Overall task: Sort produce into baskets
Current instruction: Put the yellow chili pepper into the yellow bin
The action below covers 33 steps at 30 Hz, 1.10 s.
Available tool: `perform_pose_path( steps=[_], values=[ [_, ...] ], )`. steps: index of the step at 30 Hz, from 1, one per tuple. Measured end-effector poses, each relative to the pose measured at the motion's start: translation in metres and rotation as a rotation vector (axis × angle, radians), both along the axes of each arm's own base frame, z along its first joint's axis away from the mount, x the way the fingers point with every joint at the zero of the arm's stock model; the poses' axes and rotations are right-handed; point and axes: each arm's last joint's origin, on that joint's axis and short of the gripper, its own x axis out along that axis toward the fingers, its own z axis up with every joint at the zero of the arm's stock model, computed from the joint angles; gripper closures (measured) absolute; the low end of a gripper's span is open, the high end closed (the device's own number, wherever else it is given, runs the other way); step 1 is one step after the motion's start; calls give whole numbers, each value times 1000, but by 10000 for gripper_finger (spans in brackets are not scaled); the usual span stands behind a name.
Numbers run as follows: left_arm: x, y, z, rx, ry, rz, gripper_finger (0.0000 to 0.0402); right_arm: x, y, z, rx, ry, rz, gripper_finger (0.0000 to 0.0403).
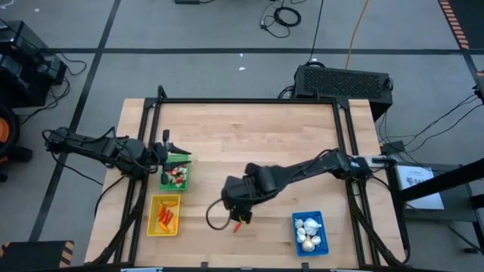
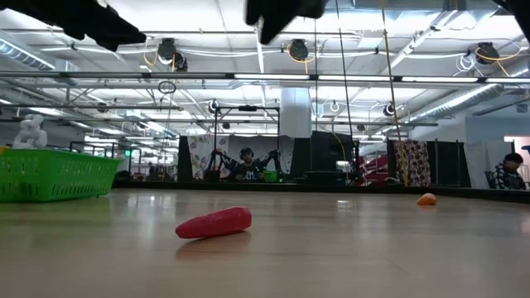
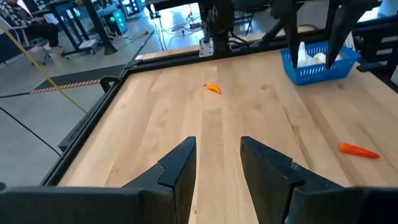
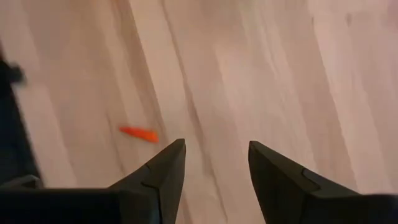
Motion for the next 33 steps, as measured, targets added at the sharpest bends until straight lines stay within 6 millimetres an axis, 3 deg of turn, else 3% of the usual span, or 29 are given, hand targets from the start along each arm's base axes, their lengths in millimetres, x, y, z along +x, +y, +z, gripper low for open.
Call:
perform_pose_path(
  steps=[8,19,33],
  values=[
    [10,-3,-1,-43,-5,7,267,-26,20,-8,-163,157,-29,237],
    [29,-10,-4,-86,0,-106,267,-38,47,-6,-178,142,46,237],
    [32,-11,-5,-78,3,-108,267,-35,35,0,-307,107,89,237]
  ],
)
